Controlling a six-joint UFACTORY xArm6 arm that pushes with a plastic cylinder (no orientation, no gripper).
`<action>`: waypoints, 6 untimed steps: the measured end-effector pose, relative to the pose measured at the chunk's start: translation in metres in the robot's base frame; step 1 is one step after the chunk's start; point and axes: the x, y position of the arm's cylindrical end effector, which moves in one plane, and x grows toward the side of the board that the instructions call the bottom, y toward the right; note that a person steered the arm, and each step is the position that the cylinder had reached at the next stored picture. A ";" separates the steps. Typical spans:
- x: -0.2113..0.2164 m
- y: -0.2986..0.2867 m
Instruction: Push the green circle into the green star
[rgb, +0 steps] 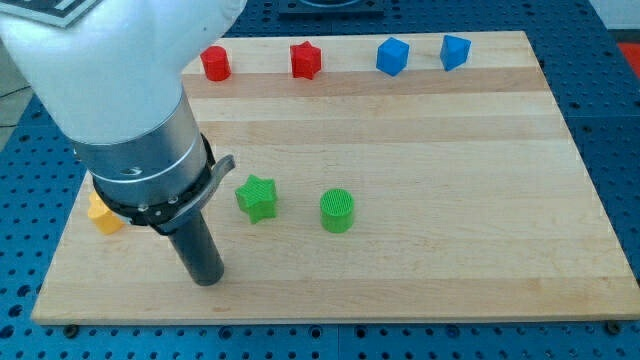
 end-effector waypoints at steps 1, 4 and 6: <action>0.025 0.111; -0.111 0.070; -0.125 0.060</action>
